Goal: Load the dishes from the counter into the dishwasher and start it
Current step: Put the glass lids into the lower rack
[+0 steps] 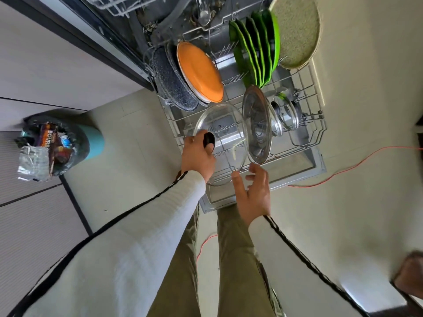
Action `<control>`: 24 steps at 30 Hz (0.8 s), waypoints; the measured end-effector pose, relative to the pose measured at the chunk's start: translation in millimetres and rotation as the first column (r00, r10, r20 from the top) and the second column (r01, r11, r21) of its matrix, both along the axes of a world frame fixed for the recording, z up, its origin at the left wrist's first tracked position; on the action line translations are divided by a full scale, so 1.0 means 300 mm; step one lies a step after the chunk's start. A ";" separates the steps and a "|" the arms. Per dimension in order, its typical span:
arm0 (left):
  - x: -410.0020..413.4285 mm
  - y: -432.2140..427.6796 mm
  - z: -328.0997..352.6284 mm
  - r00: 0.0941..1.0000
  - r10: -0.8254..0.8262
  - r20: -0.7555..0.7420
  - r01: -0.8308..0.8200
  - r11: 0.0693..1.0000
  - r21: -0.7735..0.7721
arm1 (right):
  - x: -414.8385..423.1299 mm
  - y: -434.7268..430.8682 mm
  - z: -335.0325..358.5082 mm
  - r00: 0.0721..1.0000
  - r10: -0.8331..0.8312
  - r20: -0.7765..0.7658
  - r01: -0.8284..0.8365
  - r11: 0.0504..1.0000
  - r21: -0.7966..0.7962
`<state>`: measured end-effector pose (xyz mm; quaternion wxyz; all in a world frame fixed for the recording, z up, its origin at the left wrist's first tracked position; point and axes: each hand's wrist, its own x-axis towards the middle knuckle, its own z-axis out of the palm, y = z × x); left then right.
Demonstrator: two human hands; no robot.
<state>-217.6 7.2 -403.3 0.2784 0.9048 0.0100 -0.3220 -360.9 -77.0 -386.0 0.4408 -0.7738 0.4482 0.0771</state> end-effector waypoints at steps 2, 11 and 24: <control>0.019 0.005 -0.015 0.998 0.041 -0.051 -0.043 0.997 -0.056 | 0.014 -0.024 0.025 0.996 0.037 0.078 -0.038 0.999 0.016; 0.153 0.002 0.003 0.700 -0.685 -0.203 0.694 0.719 -0.033 | 0.145 -0.201 0.032 0.508 0.775 -0.375 -0.860 0.480 -0.173; 0.213 0.017 0.007 0.879 -0.058 0.473 0.112 0.990 -0.087 | 0.111 -0.037 0.043 0.885 0.264 -0.384 -0.305 0.951 -0.047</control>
